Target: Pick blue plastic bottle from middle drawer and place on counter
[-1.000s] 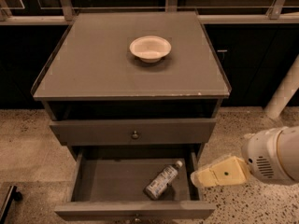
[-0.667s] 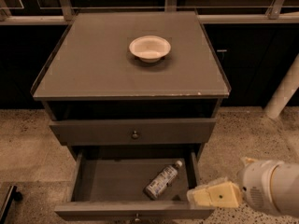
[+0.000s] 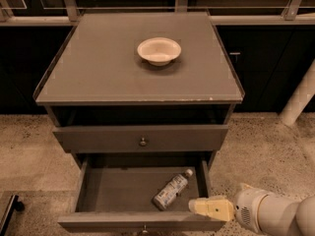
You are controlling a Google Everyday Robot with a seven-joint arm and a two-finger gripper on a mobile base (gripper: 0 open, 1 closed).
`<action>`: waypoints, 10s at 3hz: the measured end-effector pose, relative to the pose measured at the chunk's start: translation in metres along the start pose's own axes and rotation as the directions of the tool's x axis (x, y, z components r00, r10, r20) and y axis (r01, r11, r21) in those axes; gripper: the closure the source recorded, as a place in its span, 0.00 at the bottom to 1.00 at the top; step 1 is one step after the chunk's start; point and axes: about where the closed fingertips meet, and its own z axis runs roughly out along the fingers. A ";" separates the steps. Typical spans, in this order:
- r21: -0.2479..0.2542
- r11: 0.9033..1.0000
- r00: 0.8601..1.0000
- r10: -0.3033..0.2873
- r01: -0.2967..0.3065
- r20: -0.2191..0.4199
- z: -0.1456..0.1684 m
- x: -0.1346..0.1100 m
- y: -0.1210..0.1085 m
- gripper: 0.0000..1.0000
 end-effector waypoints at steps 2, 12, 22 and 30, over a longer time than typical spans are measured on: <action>0.056 0.998 0.998 0.022 -0.026 0.067 0.020 -0.011 -0.024 0.00; 0.101 0.983 0.968 0.169 -0.152 -0.188 0.362 0.055 -0.053 0.18; -0.218 0.975 0.999 -0.036 0.034 -0.002 0.228 0.002 0.008 1.00; -0.140 0.845 0.856 -0.505 0.517 0.109 -0.021 -0.270 0.108 1.00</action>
Offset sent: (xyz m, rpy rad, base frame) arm 0.0462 -0.0092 -0.0431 0.0449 -0.0557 -0.1086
